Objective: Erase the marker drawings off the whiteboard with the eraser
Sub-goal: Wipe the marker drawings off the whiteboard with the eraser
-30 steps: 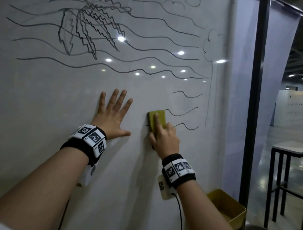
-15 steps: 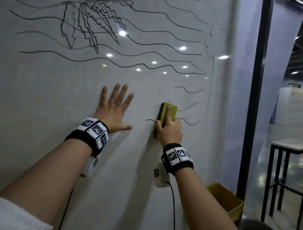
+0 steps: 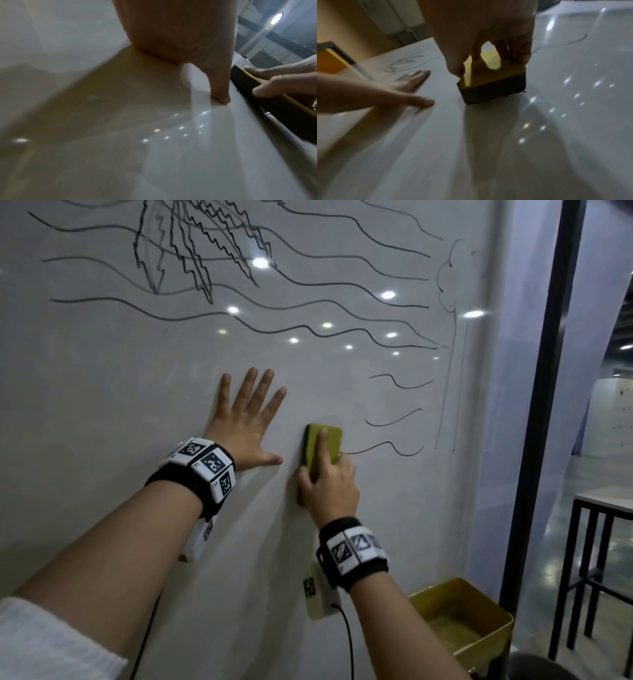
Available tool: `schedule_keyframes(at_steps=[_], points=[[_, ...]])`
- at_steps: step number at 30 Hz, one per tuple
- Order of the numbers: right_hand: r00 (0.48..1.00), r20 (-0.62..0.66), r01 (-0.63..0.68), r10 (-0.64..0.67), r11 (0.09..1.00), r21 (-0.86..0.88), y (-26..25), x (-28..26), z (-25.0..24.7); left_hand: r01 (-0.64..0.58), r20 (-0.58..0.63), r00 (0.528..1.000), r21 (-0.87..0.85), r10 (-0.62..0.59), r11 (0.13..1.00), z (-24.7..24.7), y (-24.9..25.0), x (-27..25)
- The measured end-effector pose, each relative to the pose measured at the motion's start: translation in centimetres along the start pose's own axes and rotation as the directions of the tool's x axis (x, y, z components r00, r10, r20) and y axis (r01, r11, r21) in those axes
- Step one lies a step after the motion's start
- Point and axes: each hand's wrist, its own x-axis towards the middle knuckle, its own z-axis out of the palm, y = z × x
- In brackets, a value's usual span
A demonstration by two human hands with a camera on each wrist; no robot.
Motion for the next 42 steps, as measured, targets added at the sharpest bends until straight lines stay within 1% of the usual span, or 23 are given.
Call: schedule_keyframes(at_steps=[1,2,3,6,8,9,11,13,14,15,17,18,19,21,23,25,27,29,31,33,38,40,42], points=[[0.998,0.012,0.065,-0.065,0.997,-0.034,0.2,-1.0,0.5,0.000,-0.006,1.000,-0.001,0.000,1.000,0.0,0.0,0.0],[0.996,0.010,0.092,-0.092,0.994,-0.057,0.8,-1.6,0.8,-0.002,-0.010,1.000,-0.005,0.002,1.000,0.1,0.0,0.0],[0.998,0.000,0.068,-0.068,0.996,-0.055,1.5,-1.8,0.8,-0.004,-0.013,1.000,-0.010,0.003,1.000,0.1,0.0,0.0],[0.991,-0.012,-0.129,0.130,0.991,0.030,3.1,-0.8,0.6,-0.002,-0.019,1.000,-0.010,0.002,1.000,0.3,0.0,0.1],[0.984,-0.005,-0.176,0.177,0.982,0.065,2.6,-0.8,0.7,-0.003,-0.024,1.000,-0.009,0.003,1.000,0.4,0.0,0.2],[0.986,0.000,-0.165,0.165,0.984,0.072,2.1,-1.0,0.9,-0.003,-0.029,1.000,-0.007,0.003,1.000,0.5,0.0,0.3],[0.997,0.016,-0.075,0.074,0.996,0.045,1.3,-1.8,1.3,-0.002,-0.039,0.999,-0.008,0.002,1.000,0.6,0.0,0.3],[1.000,0.020,0.000,0.000,1.000,-0.001,1.6,-2.3,1.5,-0.001,-0.056,0.998,-0.006,0.001,1.000,0.8,0.1,0.2],[1.000,0.010,-0.012,0.012,1.000,0.001,2.2,-2.1,1.4,-0.001,-0.062,0.998,-0.008,0.001,1.000,0.8,0.1,0.2],[0.998,-0.003,-0.063,0.064,0.998,0.025,2.9,-1.8,1.2,-0.003,-0.064,0.998,-0.011,0.002,1.000,0.8,0.1,0.2],[0.978,-0.027,-0.206,0.209,0.974,0.094,4.2,-0.9,1.1,-0.003,-0.066,0.998,-0.006,0.002,1.000,0.8,0.2,0.2],[0.965,-0.031,-0.254,0.260,0.959,0.124,4.5,-0.7,1.1,-0.002,-0.069,0.998,0.003,0.002,1.000,0.9,0.1,0.2],[0.959,-0.028,-0.277,0.283,0.950,0.142,4.4,-0.5,1.2,-0.002,-0.074,0.997,0.008,0.003,1.000,1.0,0.1,0.3],[0.965,-0.010,-0.259,0.263,0.955,0.142,3.6,-0.8,1.3,-0.005,-0.078,0.997,0.006,0.005,1.000,1.0,0.2,0.3],[0.983,0.010,-0.185,0.185,0.978,0.096,2.9,-1.6,1.4,-0.005,-0.077,0.997,0.010,0.006,1.000,1.0,0.2,0.3],[0.989,0.010,-0.146,0.146,0.988,0.056,3.2,-1.8,1.3,-0.005,-0.077,0.997,0.013,0.006,1.000,1.0,0.2,0.3],[0.979,-0.012,-0.203,0.205,0.975,0.094,4.3,-0.9,0.9,-0.003,-0.077,0.997,0.013,0.004,1.000,1.0,0.3,0.2],[0.947,-0.018,-0.312,0.321,0.930,0.197,5.7,0.8,0.2,0.000,-0.077,0.997,0.011,0.001,1.000,0.9,0.4,0.1],[0.921,0.005,-0.378,0.390,0.889,0.258,6.5,2.1,-0.3,0.002,-0.080,0.997,0.024,0.000,1.000,1.0,0.5,0.2],[0.918,0.026,-0.388,0.396,0.880,0.273,6.0,1.9,-0.2,0.002,-0.082,0.997,0.033,0.000,0.999,1.0,0.5,0.2],[0.938,0.055,-0.346,0.343,0.904,0.251,4.2,-0.4,0.9,0.002,-0.083,0.997,0.031,0.001,1.000,0.7,0.4,0.1],[0.928,0.048,-0.369,0.369,0.895,0.251,4.5,0.4,0.5,-0.007,-0.079,0.997,0.036,0.010,0.999,0.6,0.5,-0.1],[0.901,0.053,-0.427,0.430,0.863,0.269,5.4,1.7,-0.2,-0.010,-0.076,0.997,0.024,0.012,1.000,0.7,0.5,-0.2]])
